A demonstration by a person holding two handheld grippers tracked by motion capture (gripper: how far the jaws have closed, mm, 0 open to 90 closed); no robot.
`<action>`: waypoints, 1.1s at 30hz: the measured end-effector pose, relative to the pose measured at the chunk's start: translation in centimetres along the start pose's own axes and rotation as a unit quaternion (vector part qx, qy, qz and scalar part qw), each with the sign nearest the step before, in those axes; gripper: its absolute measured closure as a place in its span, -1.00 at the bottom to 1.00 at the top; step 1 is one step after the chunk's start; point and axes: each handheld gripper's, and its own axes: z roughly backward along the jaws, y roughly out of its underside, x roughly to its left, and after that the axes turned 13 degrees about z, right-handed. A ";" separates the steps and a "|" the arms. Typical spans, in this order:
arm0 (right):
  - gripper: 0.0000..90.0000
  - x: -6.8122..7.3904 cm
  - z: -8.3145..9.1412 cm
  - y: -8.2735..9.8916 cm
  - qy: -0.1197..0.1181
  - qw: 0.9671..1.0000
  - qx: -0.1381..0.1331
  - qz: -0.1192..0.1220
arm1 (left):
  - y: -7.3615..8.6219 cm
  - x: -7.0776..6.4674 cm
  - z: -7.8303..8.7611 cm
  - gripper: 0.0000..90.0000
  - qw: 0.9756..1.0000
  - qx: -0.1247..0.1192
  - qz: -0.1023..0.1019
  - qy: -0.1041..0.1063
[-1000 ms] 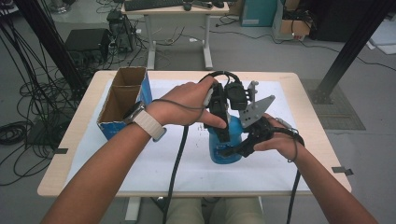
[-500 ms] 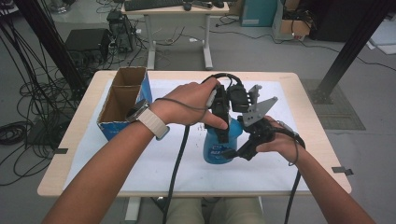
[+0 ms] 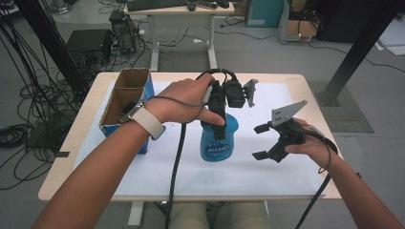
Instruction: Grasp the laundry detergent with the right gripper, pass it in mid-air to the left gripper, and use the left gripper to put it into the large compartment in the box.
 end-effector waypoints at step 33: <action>-0.93 -1.9 5.9 1.9 0.033 0.990 0.135 0.014 | 1.0 4.3 9.3 -0.17 0.976 -0.019 0.203 -0.080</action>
